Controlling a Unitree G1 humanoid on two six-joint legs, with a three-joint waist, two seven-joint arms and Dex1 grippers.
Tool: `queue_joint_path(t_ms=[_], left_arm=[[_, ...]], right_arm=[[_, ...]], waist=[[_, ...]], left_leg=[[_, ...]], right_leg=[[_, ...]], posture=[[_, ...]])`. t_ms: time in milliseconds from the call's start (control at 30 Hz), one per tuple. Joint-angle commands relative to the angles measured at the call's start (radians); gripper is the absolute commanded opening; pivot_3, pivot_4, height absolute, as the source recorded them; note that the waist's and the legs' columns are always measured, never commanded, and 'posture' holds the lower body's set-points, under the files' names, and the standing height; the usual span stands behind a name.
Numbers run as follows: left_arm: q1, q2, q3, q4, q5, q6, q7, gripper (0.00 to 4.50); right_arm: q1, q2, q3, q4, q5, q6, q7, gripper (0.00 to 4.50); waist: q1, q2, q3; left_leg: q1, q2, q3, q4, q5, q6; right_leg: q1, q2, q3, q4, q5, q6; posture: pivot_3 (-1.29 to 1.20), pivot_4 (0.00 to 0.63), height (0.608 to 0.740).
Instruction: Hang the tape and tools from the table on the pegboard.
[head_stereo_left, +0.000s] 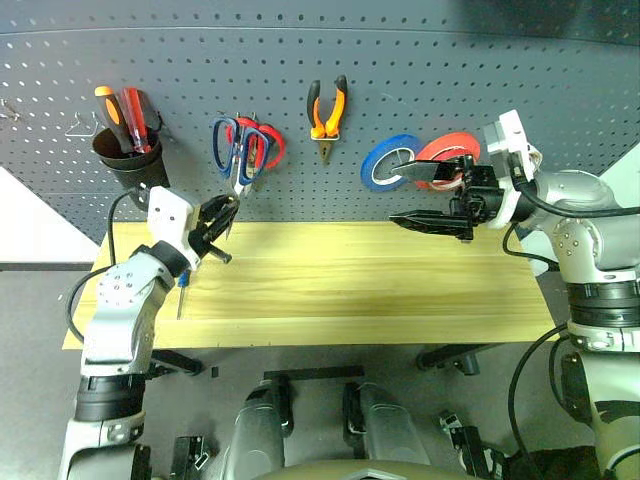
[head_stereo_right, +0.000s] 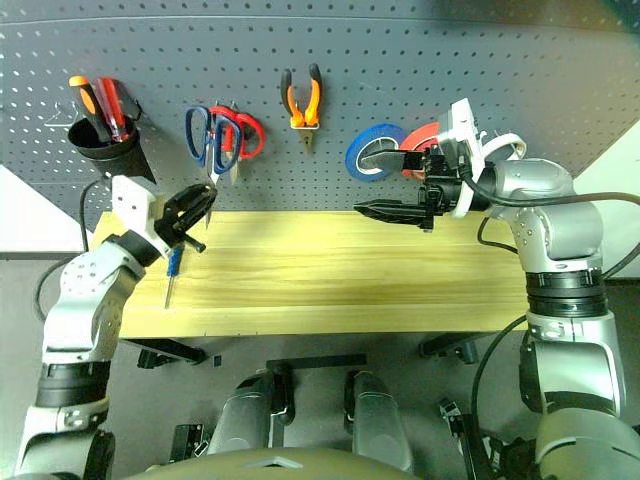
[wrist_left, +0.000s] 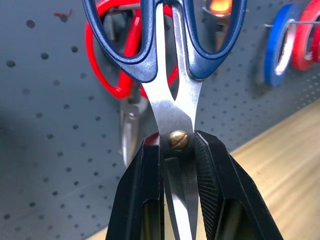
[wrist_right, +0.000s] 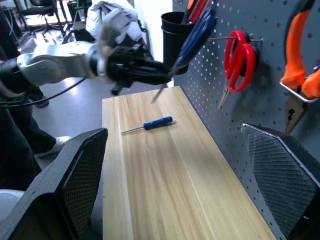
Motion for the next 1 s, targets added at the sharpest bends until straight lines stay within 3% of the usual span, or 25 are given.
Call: queue_joint_path(t_ms=[33, 400, 833, 1000], left_arm=[[-0.048, 0.008, -0.028, 0.026, 0.034, -0.063, -0.003, 0.52], [-0.140, -0.053, -0.086, 0.143, 0.071, -0.103, 0.028, 0.52], [0.065, -0.079, -0.079, -0.126, 0.094, -0.133, 0.101, 0.52], [0.089, -0.071, -0.078, -0.127, 0.102, -0.110, 0.125, 0.52]], right_arm=[[-0.034, -0.008, -0.029, -0.008, 0.029, 0.000, 0.004, 4.50], [-0.070, -0.007, -0.029, -0.003, 0.042, 0.007, -0.005, 4.50], [-0.056, -0.017, -0.020, -0.010, 0.030, -0.008, 0.005, 4.50], [-0.066, -0.006, -0.007, 0.009, 0.018, -0.024, 0.008, 4.50]], waist=[[-0.001, 0.000, -0.001], [0.000, 0.001, -0.012], [-0.002, 0.002, -0.014], [0.000, 0.005, -0.018]], left_leg=[[0.000, 0.000, 0.000, 0.000, 0.000, 0.000], [0.000, 0.000, 0.000, 0.011, -0.002, 0.003], [0.000, 0.000, 0.000, 0.012, -0.002, 0.004], [0.001, 0.000, 0.000, 0.011, -0.002, 0.004]], right_leg=[[0.000, 0.000, 0.000, 0.000, 0.000, 0.000], [0.000, -0.002, 0.000, 0.013, -0.001, 0.001], [0.000, -0.003, 0.001, 0.014, -0.001, 0.001], [0.000, -0.002, 0.001, 0.014, -0.001, 0.001]], posture=[[-0.06, 0.102, 0.730], [-0.08, 0.097, 0.730], [-0.07, 0.100, 0.730], [-0.06, 0.097, 0.730]])
